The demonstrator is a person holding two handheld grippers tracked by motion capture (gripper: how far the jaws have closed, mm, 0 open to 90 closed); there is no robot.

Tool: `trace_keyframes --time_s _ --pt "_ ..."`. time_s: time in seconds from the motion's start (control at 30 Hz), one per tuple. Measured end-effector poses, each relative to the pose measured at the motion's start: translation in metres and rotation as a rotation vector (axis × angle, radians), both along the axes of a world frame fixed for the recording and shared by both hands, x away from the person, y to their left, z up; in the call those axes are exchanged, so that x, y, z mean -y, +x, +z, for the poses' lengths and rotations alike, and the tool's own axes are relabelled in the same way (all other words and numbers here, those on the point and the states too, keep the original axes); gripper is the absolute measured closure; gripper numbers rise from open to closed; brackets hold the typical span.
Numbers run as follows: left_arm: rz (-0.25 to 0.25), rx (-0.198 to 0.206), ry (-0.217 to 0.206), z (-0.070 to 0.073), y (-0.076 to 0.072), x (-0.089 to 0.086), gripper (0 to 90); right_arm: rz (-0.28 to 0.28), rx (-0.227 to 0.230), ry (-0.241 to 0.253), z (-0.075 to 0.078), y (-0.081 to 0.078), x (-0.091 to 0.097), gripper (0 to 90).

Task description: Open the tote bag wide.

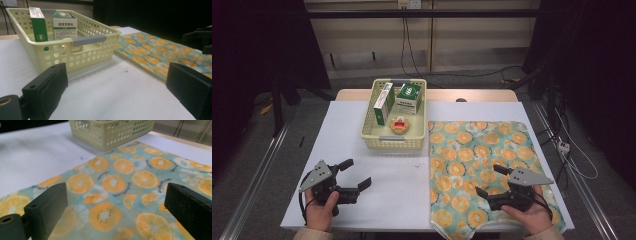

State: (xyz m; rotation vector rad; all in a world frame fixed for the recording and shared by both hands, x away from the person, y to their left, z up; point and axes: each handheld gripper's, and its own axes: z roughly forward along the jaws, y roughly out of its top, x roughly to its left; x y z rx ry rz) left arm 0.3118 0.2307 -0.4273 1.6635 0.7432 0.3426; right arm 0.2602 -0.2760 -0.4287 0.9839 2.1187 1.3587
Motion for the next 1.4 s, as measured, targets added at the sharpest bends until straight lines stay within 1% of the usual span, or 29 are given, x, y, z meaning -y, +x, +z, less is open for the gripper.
trace_keyframes --time_s 0.03,0.1,0.13,0.17,0.23,0.27,0.37,0.43,0.57,0.63,0.7,0.77,0.83,0.87,0.9,0.93,1.03,1.1,1.13,1.17,1.23,1.27,1.3,1.33,1.37,1.4 --pt "0.001 0.000 0.000 0.000 0.000 0.000 3.9 0.020 -0.007 -0.027 -0.001 0.000 -0.003 5.0" --pt "0.000 -0.004 -0.002 0.000 0.000 0.000 3.9 0.057 -0.035 -0.049 -0.004 0.001 -0.013 5.3" --pt "0.000 -0.005 -0.004 0.000 0.000 0.001 3.9 0.057 -0.035 -0.049 -0.004 0.001 -0.013 5.3" --pt "0.000 -0.005 -0.003 0.000 0.000 0.001 3.9 0.070 -0.046 -0.053 -0.004 0.002 -0.017 5.4" --pt "0.000 -0.008 -0.002 -0.001 0.000 0.001 3.9 0.090 -0.047 -0.069 -0.003 0.004 -0.027 5.4" --pt "0.001 -0.009 -0.002 -0.001 0.000 0.001 3.9 0.102 -0.058 -0.074 -0.002 0.005 -0.032 5.7" --pt "0.002 -0.007 -0.003 0.000 -0.001 0.001 3.9 0.140 -0.057 -0.082 0.003 0.008 -0.052 8.3" --pt "0.001 -0.007 -0.004 0.000 -0.001 0.001 3.9 0.168 -0.074 -0.080 0.003 0.011 -0.067 8.9" --pt "0.004 -0.010 -0.003 -0.001 -0.002 -0.001 3.9 0.186 -0.097 -0.124 -0.004 0.018 -0.099 10.3" --pt "0.003 -0.012 -0.004 -0.001 -0.002 -0.001 3.9 0.210 -0.124 -0.133 -0.009 0.022 -0.112 13.6" --pt "0.004 -0.010 0.000 -0.001 -0.002 -0.002 3.9 0.221 -0.152 -0.138 -0.017 0.028 -0.122 14.6" --pt "0.000 -0.011 0.000 -0.001 -0.001 -0.002 3.9 0.224 -0.192 -0.147 -0.023 0.032 -0.130 17.9" --pt "0.002 -0.010 0.000 0.000 -0.001 -0.003 3.9 0.248 -0.206 -0.167 -0.028 0.034 -0.138 20.4" --pt "0.002 -0.009 -0.001 0.000 -0.002 -0.003 3.9 0.254 -0.220 -0.215 -0.031 0.033 -0.142 22.8" --pt "0.002 -0.007 -0.004 0.000 -0.002 -0.003 3.9 0.254 -0.220 -0.215 -0.031 0.033 -0.142 24.5" --pt "0.002 -0.007 -0.004 0.000 -0.002 -0.003 3.9 0.243 -0.227 -0.209 -0.032 0.033 -0.141 24.8" --pt "0.003 -0.008 -0.003 0.000 -0.002 -0.002 3.9 0.239 -0.225 -0.213 -0.032 0.032 -0.138 34.6" --pt "0.000 -0.005 0.001 0.001 -0.003 -0.002 3.9 0.229 -0.222 -0.209 -0.031 0.033 -0.134 43.5" --pt "-0.001 -0.005 0.001 0.001 -0.003 -0.001 3.9 0.232 -0.221 -0.209 -0.030 0.033 -0.131 54.7" --pt "0.000 -0.004 0.001 0.001 -0.003 -0.001 3.9 0.232 -0.221 -0.209 -0.030 0.033 -0.131 54.7" --pt "0.000 0.001 0.008 0.002 -0.003 -0.001 3.9 0.238 -0.224 -0.204 -0.029 0.033 -0.128 74.7" --pt "0.000 0.001 0.008 0.002 -0.003 -0.001 3.9 0.234 -0.221 -0.202 -0.029 0.033 -0.126 79.9" --pt "0.002 -0.001 0.007 0.001 -0.003 -0.001 3.9 0.234 -0.215 -0.199 -0.030 0.033 -0.125 83.6" --pt "0.002 -0.003 0.005 0.001 -0.003 -0.001 3.9 0.234 -0.219 -0.195 -0.030 0.034 -0.123 87.5" --pt "0.002 -0.004 0.008 0.001 -0.003 -0.001 3.9 0.229 -0.224 -0.187 -0.030 0.035 -0.122 89.8" --pt "0.002 -0.004 0.008 0.001 -0.003 -0.001 3.9 0.217 -0.221 -0.195 -0.029 0.037 -0.120 90.0"
